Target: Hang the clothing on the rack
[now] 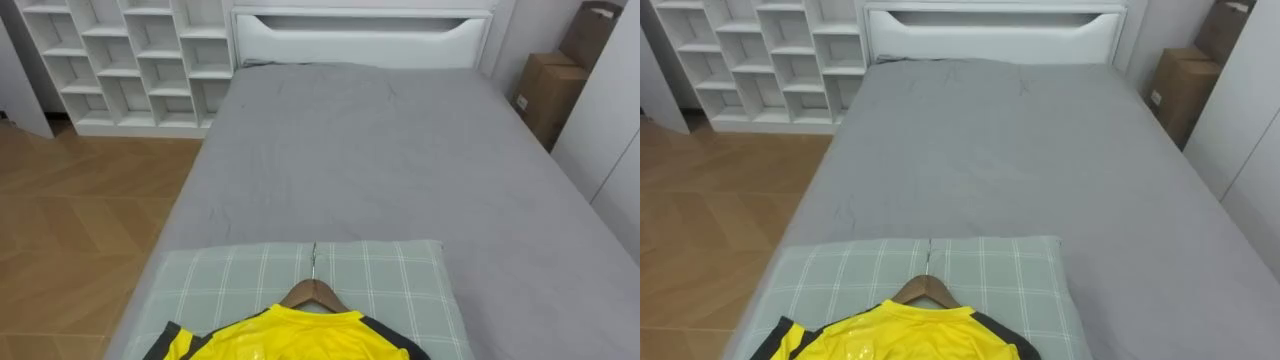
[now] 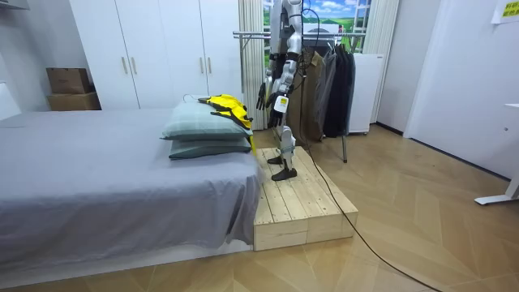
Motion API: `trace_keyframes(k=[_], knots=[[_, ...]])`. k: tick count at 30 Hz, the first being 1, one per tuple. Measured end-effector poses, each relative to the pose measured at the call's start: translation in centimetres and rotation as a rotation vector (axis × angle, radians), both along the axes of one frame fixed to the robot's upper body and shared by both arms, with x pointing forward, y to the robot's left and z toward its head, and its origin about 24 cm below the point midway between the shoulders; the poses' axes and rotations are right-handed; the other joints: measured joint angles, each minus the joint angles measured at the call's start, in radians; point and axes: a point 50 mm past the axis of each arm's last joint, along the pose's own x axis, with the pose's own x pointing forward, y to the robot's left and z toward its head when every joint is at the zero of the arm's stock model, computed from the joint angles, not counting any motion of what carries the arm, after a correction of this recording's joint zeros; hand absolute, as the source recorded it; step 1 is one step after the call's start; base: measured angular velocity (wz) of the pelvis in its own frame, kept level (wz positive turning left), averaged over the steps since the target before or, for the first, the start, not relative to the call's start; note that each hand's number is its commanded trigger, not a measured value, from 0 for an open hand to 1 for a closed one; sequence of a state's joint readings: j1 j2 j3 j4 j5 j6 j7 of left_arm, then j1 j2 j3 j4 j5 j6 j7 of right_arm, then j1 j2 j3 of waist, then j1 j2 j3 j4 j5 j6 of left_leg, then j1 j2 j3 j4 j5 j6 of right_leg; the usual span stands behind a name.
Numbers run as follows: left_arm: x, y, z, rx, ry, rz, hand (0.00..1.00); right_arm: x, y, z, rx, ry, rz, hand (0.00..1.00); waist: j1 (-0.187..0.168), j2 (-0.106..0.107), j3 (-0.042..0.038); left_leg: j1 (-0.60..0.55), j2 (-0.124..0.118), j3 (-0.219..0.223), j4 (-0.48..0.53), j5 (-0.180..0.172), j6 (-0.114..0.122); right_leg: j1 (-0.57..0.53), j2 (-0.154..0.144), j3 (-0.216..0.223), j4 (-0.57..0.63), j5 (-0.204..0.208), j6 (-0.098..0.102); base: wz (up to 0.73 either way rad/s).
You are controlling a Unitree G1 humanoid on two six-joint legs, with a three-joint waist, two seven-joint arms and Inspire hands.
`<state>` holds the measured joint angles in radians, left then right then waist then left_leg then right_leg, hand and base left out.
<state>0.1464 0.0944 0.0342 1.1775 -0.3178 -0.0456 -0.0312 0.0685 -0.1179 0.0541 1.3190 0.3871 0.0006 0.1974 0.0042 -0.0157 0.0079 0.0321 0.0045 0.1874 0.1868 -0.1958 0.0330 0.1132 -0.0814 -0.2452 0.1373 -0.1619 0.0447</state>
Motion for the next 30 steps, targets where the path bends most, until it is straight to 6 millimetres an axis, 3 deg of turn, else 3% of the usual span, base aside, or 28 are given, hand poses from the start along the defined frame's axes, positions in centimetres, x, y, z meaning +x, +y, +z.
trace_keyframes(k=[30], knots=[[-0.06, -0.02, 0.01, 0.005, -0.006, -0.001, 0.00, 0.42, -0.19, 0.09, -0.019, -0.023, 0.040, 0.00, 0.000, 0.002, -0.0001, 0.000, 0.000, 0.000, -0.002, 0.000, 0.000, 0.001, 0.000, 0.004, 0.000, 0.000, 0.000, 0.00]])
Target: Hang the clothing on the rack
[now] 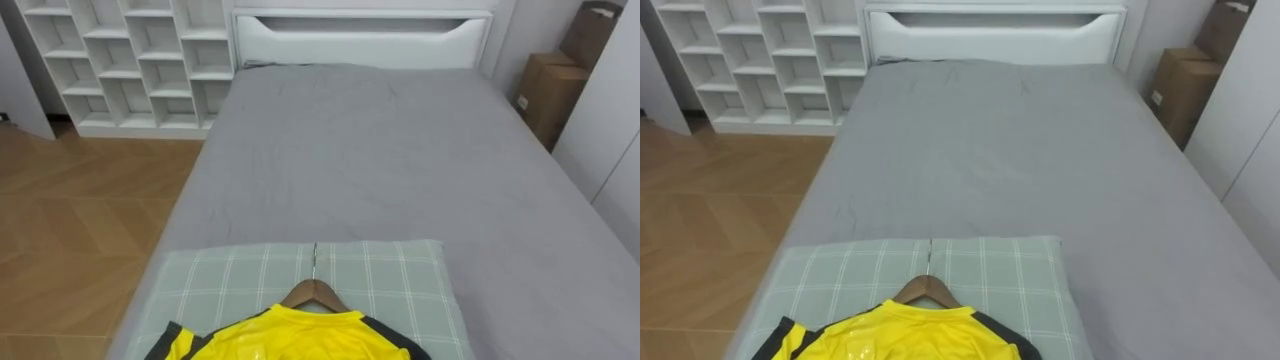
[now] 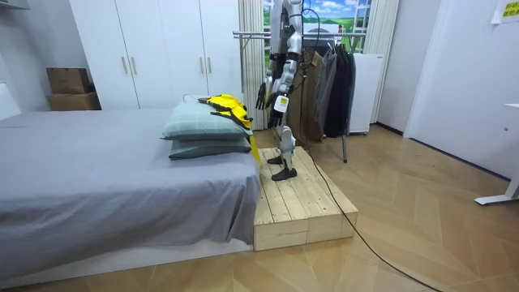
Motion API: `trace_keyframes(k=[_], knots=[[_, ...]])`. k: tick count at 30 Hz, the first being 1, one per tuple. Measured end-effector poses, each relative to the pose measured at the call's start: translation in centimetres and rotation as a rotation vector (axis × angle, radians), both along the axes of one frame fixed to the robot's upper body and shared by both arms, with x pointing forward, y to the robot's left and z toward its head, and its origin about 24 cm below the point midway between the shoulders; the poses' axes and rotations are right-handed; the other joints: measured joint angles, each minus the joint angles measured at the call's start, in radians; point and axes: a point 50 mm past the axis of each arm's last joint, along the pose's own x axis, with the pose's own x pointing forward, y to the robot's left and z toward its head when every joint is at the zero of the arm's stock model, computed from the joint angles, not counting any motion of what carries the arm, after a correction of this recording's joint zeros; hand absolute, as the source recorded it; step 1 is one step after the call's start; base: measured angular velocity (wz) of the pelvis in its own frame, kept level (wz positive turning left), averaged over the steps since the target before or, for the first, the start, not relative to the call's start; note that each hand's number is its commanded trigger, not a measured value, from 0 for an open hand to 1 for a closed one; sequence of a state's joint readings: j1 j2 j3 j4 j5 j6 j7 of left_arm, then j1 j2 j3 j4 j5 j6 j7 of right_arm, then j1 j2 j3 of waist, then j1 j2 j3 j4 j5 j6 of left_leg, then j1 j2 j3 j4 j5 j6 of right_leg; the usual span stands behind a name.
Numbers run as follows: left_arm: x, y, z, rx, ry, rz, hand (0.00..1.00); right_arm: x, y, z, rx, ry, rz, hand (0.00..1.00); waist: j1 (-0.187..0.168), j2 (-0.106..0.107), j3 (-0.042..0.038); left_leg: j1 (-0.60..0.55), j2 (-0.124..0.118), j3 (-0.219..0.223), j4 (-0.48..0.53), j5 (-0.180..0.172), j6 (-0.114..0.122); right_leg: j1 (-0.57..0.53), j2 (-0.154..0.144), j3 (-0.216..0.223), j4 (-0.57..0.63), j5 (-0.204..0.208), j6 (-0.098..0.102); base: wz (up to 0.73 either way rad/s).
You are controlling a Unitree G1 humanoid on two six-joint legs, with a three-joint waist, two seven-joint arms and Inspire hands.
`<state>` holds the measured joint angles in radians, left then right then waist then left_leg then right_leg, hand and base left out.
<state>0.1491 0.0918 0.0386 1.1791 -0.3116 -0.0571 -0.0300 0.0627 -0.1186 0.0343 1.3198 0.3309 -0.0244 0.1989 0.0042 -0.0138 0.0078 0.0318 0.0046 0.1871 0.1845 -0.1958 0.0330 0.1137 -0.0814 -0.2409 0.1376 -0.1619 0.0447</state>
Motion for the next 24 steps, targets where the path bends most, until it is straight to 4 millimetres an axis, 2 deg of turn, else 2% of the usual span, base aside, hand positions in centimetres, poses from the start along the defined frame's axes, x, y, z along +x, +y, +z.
trace_keyframes(k=[10, 11, 16, 19, 21, 24], knots=[[0.1, 0.4, 0.1, 0.088, 0.006, 0.031, 0.00, -0.1, 0.1, 0.0, -0.014, -0.003, -0.009, 0.00, -0.001, -0.004, 0.0011, 0.015, -0.001, -0.005, -0.003, 0.000, 0.000, 0.020, 0.000, -0.001, -0.001, 0.000, 0.000, 0.01], [0.0, 0.6, 0.1, 0.108, 0.009, 0.039, 0.00, -0.1, 0.1, 0.0, -0.018, -0.003, -0.010, 0.00, -0.001, -0.008, 0.0036, 0.019, -0.001, -0.005, -0.003, 0.000, 0.000, 0.022, 0.000, 0.001, -0.001, 0.000, 0.000, 0.00], [-0.2, 1.6, 0.4, 0.210, 0.026, 0.085, 0.00, -0.3, 0.1, -0.1, -0.033, -0.002, -0.014, 0.00, 0.000, -0.012, 0.0053, 0.029, 0.000, 0.000, -0.001, 0.000, 0.000, 0.030, 0.001, 0.006, 0.000, 0.000, 0.000, -0.03], [-0.3, 2.2, 0.6, 0.293, 0.043, 0.087, 0.00, -0.3, 0.0, -0.1, -0.039, 0.001, -0.016, 0.00, 0.000, -0.012, 0.0045, 0.029, 0.001, 0.000, 0.002, 0.000, 0.000, 0.031, 0.001, 0.006, 0.001, 0.000, 0.000, 0.00], [-0.3, 2.4, 0.7, 0.334, 0.042, 0.107, 0.00, -0.3, 0.1, -0.1, -0.041, 0.002, -0.014, 0.00, 0.000, -0.012, -0.0006, 0.029, 0.001, -0.001, 0.003, 0.000, 0.000, 0.032, 0.001, 0.006, 0.001, 0.000, 0.000, 0.00], [0.2, 3.0, 1.1, 0.405, 0.020, 0.144, 0.00, -0.3, 0.0, -0.1, -0.049, 0.004, -0.016, 0.00, 0.003, -0.011, -0.0011, 0.029, 0.000, -0.002, 0.005, 0.000, 0.000, 0.034, 0.001, 0.006, 0.001, 0.000, 0.000, 0.00]])
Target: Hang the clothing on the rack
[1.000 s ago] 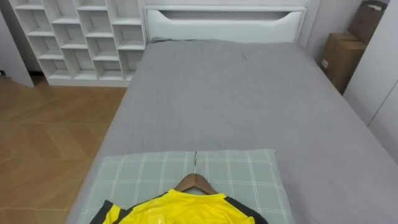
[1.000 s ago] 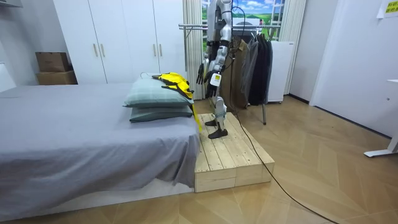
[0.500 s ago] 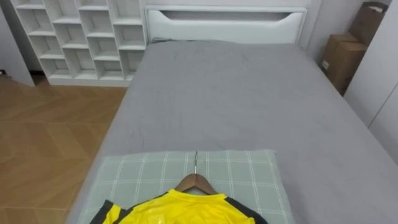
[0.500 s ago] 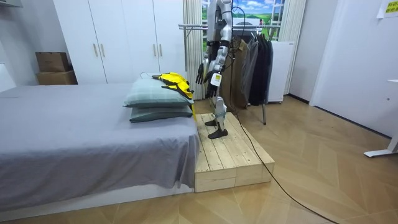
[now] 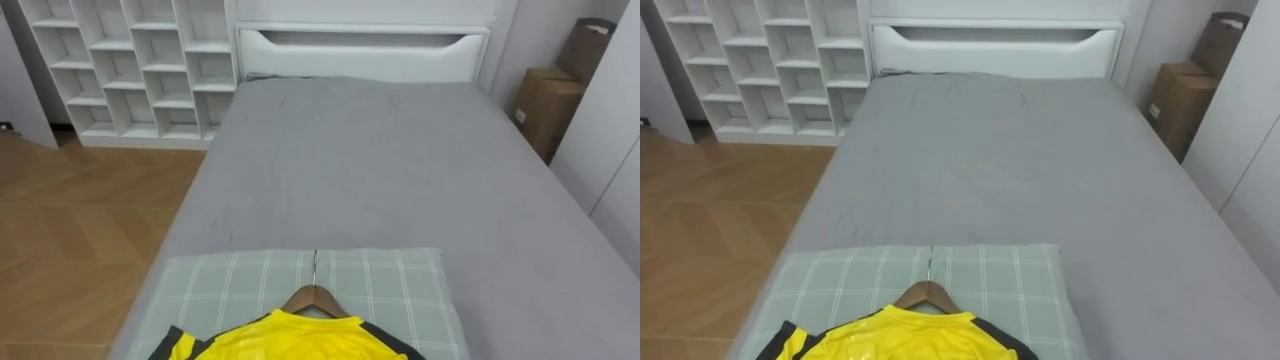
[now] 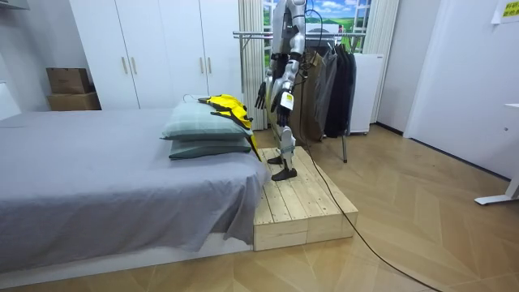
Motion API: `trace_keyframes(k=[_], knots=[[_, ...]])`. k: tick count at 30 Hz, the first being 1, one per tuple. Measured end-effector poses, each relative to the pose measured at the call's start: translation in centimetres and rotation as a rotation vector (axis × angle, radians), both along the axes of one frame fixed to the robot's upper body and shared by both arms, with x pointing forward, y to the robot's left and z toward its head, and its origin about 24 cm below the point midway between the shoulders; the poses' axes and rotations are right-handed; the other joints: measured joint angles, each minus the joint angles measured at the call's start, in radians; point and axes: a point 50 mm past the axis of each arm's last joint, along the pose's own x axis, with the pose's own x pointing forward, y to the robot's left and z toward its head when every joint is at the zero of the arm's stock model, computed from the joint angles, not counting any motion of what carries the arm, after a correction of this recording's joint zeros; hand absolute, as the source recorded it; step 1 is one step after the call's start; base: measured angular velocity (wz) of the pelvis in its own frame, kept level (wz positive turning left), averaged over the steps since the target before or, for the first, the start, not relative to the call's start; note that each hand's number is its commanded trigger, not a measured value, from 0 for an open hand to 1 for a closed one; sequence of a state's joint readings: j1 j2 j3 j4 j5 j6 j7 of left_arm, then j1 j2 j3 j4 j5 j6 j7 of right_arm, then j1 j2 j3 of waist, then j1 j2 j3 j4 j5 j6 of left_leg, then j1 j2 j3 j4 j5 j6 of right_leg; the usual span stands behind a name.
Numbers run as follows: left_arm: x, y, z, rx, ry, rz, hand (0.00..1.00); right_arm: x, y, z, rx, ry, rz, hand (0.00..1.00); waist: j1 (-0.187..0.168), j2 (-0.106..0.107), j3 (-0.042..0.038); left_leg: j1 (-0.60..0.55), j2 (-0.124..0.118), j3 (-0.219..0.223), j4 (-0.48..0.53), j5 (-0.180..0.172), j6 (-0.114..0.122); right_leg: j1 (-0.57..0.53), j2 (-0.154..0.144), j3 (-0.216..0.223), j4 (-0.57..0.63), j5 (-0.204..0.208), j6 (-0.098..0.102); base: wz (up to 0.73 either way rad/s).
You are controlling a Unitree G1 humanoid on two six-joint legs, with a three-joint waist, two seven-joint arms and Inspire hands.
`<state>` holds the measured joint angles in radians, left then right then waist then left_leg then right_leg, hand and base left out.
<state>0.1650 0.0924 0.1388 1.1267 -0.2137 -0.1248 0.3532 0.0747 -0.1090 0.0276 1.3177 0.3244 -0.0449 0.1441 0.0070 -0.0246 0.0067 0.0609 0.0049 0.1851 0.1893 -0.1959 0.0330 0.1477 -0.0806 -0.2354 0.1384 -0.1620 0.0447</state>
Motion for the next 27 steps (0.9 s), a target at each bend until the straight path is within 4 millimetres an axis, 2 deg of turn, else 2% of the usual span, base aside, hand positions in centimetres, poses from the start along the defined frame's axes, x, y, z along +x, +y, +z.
trace_keyframes(k=[10, 18, 22, 27], knots=[[1.3, 1.2, 1.3, 0.231, -0.056, 0.022, 0.00, -0.2, -0.1, 0.0, -0.009, -0.006, -0.023, 0.00, -0.003, -0.007, -0.0028, 0.004, -0.001, -0.005, 0.001, 0.000, 0.000, 0.007, 0.000, -0.011, -0.004, 0.000, 0.000, 0.02], [4.5, 1.5, 3.2, 0.418, -0.169, -0.077, 0.00, 0.0, -0.2, 0.0, -0.040, -0.003, -0.027, 0.00, -0.006, -0.005, -0.0054, 0.005, -0.002, -0.019, 0.003, 0.001, -0.001, 0.006, 0.000, -0.016, -0.004, 0.000, 0.000, 0.04], [5.9, 1.4, 4.1, 0.526, -0.202, -0.201, 0.00, 0.0, -0.3, 0.0, -0.051, 0.001, -0.003, 0.00, -0.011, -0.002, -0.0070, 0.006, -0.002, -0.019, 0.008, 0.001, -0.001, 0.005, 0.001, -0.016, -0.004, 0.000, 0.000, 0.00], [8.5, 1.1, 6.0, 0.663, -0.316, -0.331, 0.00, 0.0, -0.4, 0.1, -0.062, 0.003, 0.004, 0.00, -0.013, -0.003, -0.0096, 0.004, -0.002, -0.021, 0.010, 0.001, -0.001, 0.002, 0.001, -0.015, -0.003, 0.000, 0.000, 0.00]])
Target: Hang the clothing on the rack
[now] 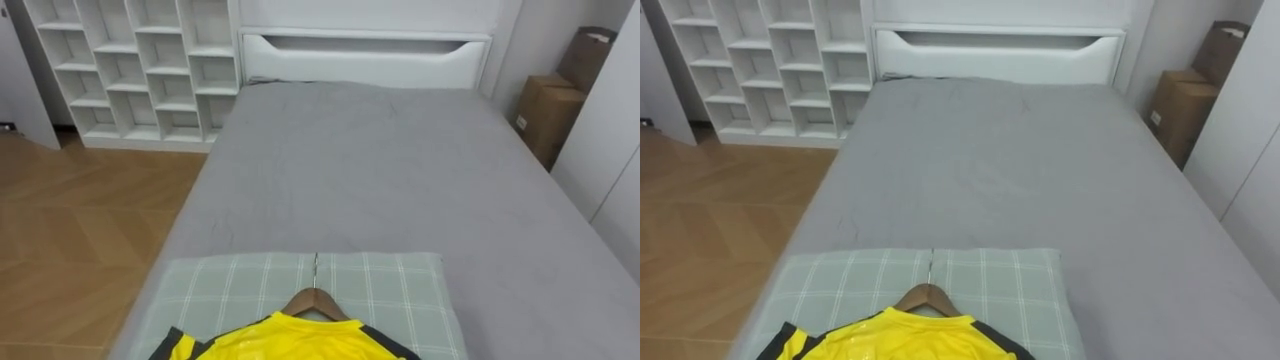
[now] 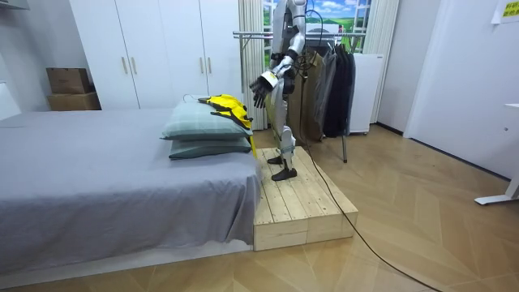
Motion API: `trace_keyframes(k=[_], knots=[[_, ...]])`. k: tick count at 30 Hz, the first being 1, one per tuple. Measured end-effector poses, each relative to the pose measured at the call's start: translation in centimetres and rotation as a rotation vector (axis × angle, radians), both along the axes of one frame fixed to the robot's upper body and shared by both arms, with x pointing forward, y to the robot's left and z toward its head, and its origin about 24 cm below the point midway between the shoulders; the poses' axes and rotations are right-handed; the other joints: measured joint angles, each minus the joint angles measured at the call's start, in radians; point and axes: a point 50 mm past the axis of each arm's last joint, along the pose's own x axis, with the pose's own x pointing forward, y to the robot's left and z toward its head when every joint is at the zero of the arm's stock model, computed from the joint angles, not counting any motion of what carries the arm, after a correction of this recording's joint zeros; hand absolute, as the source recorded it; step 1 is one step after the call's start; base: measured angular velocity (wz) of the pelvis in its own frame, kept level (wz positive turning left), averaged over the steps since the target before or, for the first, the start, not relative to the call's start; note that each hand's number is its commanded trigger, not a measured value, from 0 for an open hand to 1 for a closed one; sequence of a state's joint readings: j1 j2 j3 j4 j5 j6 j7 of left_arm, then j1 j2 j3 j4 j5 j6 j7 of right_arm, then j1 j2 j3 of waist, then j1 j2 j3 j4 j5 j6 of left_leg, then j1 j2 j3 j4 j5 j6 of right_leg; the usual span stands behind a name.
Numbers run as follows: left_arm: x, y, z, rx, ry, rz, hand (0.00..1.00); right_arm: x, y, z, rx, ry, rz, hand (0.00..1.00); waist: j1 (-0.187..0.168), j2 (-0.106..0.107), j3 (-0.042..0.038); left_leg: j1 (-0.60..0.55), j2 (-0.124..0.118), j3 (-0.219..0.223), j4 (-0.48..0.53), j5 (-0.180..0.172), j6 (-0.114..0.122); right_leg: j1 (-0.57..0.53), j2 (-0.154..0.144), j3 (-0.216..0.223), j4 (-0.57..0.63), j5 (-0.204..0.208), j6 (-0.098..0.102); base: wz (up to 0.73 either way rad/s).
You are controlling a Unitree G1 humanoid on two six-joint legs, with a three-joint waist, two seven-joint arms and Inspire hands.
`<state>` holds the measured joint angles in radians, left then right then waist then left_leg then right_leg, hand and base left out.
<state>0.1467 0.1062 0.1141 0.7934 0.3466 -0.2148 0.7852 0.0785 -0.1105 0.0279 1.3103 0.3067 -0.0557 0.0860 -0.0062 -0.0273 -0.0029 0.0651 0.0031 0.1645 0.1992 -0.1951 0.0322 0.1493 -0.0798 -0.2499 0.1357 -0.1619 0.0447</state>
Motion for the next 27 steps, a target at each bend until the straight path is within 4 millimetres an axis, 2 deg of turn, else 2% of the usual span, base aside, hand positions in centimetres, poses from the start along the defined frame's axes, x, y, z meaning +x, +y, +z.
trace_keyframes(k=[11, 19, 23, 27], knots=[[1.5, -0.9, 1.1, 0.193, 0.009, -0.224, 0.00, 0.6, 0.2, 0.1, 0.016, -0.025, 0.034, 0.00, -0.042, 0.002, -0.0008, -0.012, 0.000, 0.000, -0.001, 0.000, 0.000, -0.012, 0.000, 0.000, -0.001, 0.000, 0.000, 0.00], [2.2, -1.4, 1.6, 0.277, 0.002, -0.326, 0.00, 0.6, 0.1, 0.1, 0.017, -0.033, 0.030, 0.00, -0.047, 0.001, -0.0028, -0.012, 0.000, 0.002, -0.004, 0.000, 0.000, -0.014, 0.000, 0.006, -0.001, 0.000, 0.000, 0.00], [2.0, -1.4, 1.3, 0.285, 0.033, -0.329, 0.00, 0.8, 0.0, 0.2, 0.006, -0.035, 0.043, 0.00, -0.062, 0.012, 0.0014, -0.006, -0.001, 0.002, -0.005, 0.000, 0.000, -0.009, 0.001, 0.038, -0.001, 0.000, 0.000, 0.00], [1.9, -1.4, 1.1, 0.307, 0.060, -0.344, 0.00, 0.9, -0.1, 0.2, 0.005, -0.036, 0.040, 0.00, -0.072, 0.016, 0.0015, -0.006, 0.000, 0.006, -0.006, 0.000, 0.000, -0.010, 0.002, 0.055, -0.001, 0.000, 0.000, -0.03]])
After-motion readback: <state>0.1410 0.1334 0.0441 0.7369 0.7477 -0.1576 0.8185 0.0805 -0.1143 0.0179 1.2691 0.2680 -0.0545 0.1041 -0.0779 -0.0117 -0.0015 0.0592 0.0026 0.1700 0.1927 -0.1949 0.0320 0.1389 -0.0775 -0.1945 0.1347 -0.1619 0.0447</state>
